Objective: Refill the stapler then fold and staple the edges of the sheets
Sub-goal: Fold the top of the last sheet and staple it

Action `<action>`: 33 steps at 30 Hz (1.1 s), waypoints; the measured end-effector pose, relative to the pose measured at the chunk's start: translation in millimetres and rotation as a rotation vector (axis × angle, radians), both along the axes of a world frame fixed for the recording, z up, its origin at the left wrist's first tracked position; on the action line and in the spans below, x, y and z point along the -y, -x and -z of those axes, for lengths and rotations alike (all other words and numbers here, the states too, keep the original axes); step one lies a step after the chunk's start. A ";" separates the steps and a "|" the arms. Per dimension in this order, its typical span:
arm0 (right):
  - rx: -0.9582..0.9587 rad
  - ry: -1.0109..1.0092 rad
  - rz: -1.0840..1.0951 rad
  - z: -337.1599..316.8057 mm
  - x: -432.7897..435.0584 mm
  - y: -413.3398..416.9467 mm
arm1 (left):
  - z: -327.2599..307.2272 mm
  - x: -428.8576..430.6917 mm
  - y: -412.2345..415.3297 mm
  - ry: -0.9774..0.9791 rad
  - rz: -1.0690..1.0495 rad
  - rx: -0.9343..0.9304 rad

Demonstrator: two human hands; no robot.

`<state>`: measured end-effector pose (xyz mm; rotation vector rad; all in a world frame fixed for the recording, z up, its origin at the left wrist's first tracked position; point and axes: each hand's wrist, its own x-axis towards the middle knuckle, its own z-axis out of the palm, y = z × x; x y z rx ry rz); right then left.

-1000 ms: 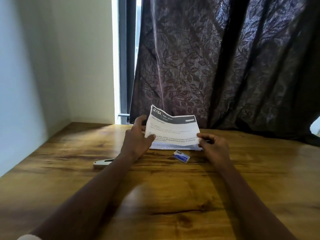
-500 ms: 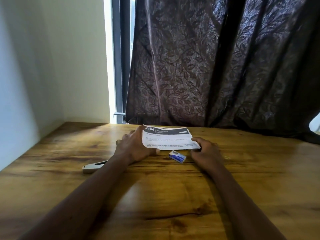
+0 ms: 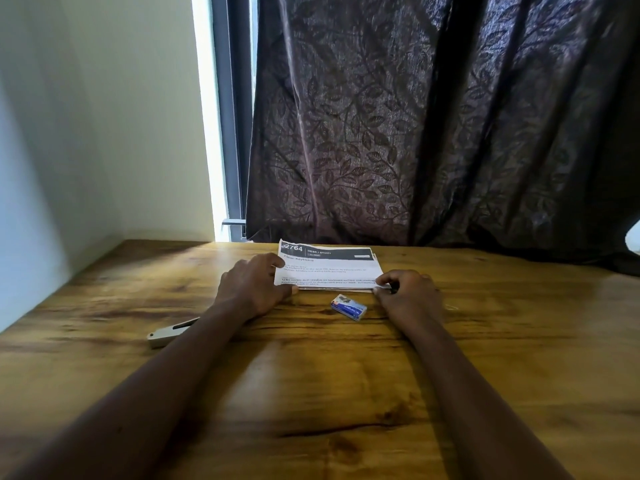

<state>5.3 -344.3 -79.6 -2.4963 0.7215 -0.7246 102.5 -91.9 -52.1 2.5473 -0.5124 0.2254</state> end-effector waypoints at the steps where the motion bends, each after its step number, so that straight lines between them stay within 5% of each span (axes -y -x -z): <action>1: -0.004 0.007 0.000 -0.8 -0.7 0.6 | -0.8 0.3 2.0 0.000 0.006 0.001; 6: 0.008 0.029 -0.027 -3.5 -6.5 7.7 | -25.9 -1.1 12.3 -0.156 0.004 -0.078; 11: 0.093 0.058 -0.043 -14.2 -26.7 24.1 | -58.2 -45.4 35.3 -0.100 0.090 -0.196; 20: -0.113 0.131 -0.224 -16.0 -49.3 46.2 | -52.4 -114.3 79.4 -0.463 0.047 -0.280; 26: 0.054 -0.011 -0.041 -12.6 -46.0 63.6 | -48.8 -98.8 97.5 -0.232 -0.055 -0.139; 33: -0.063 0.076 0.121 -12.3 -43.0 77.5 | -40.6 -13.2 114.9 0.042 -0.132 -0.006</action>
